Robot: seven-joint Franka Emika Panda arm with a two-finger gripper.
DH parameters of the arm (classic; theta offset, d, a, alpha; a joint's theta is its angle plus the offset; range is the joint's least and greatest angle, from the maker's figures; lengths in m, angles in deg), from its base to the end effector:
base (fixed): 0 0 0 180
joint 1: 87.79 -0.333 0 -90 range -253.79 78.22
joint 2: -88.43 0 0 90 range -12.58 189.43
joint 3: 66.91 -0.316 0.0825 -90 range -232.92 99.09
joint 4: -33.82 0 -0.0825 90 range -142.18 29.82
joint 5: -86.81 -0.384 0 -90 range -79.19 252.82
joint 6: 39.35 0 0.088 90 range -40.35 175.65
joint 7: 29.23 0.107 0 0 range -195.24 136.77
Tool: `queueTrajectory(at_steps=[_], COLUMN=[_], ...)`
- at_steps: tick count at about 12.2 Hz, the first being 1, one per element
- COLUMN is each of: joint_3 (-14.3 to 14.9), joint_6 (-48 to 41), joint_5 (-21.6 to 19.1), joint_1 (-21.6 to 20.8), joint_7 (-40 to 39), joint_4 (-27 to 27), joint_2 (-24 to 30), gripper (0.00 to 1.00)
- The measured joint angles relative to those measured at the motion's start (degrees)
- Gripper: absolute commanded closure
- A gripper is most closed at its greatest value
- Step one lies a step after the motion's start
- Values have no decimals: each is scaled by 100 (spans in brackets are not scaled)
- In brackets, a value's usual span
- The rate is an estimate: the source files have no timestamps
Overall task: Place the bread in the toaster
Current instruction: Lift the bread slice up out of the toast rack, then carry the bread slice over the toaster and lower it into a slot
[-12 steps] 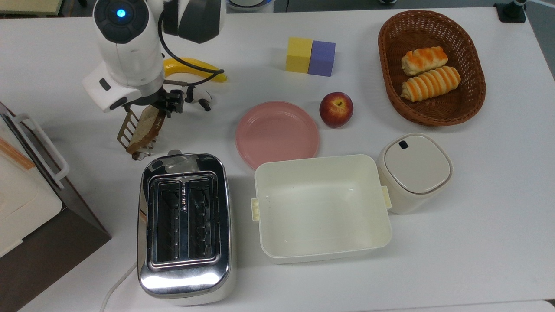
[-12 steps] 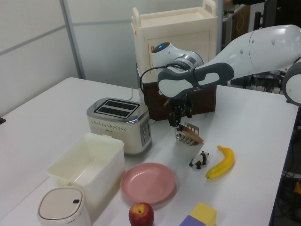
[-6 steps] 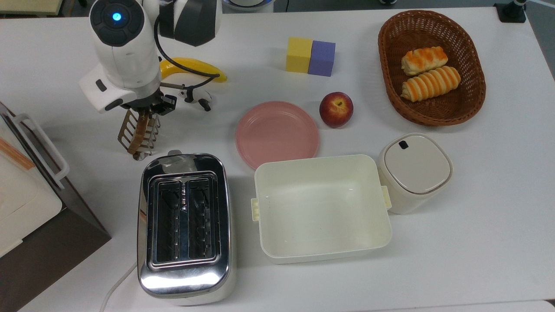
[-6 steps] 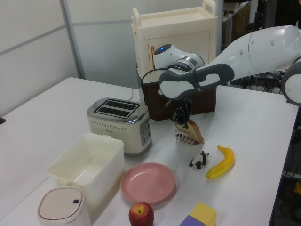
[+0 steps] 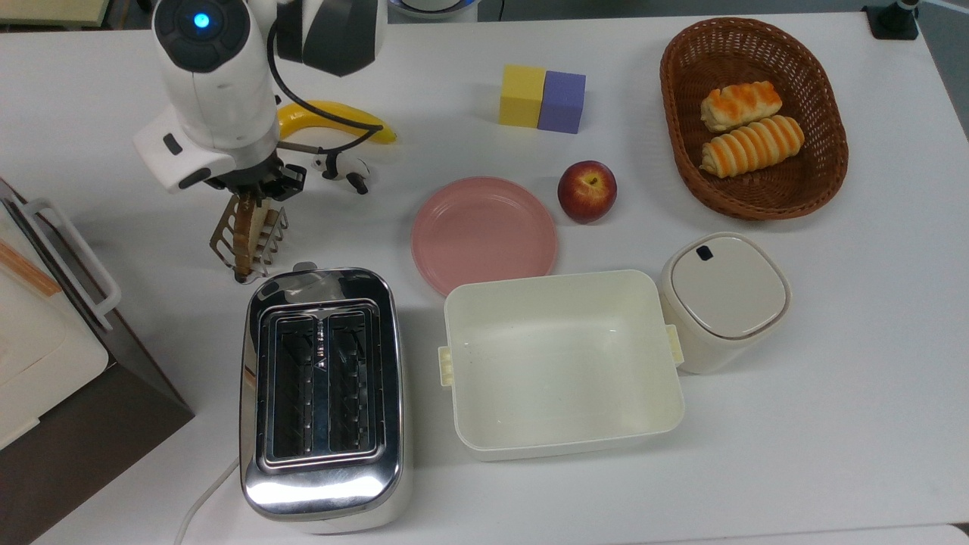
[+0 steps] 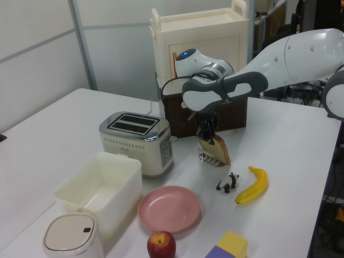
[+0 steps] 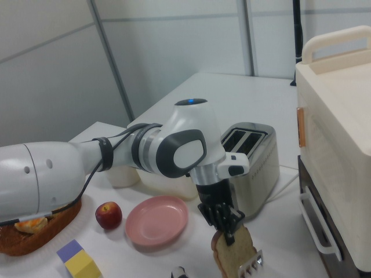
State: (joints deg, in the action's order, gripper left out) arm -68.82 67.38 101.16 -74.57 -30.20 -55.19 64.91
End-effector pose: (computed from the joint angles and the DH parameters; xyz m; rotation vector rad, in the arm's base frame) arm 0.6484 -0.1520 0.4056 2.9221 -0.1433 -0.1814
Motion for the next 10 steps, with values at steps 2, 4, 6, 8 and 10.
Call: queueTrajectory(at_steps=[2, 4, 6, 8, 10], joint_3=[-1, -23, -46, -63, -87], joint_6=[1, 1, 3, 31, 48], joint_5=[0, 0, 0, 0, -1], joint_1=[-3, -11, -59, -158, -174], joint_7=[7, 92, 277, 440, 514], joint_4=[49, 55, 136, 403, 702], joint_2=[151, 382, 529, 657, 809], gripper=[87, 87, 88, 90, 91])
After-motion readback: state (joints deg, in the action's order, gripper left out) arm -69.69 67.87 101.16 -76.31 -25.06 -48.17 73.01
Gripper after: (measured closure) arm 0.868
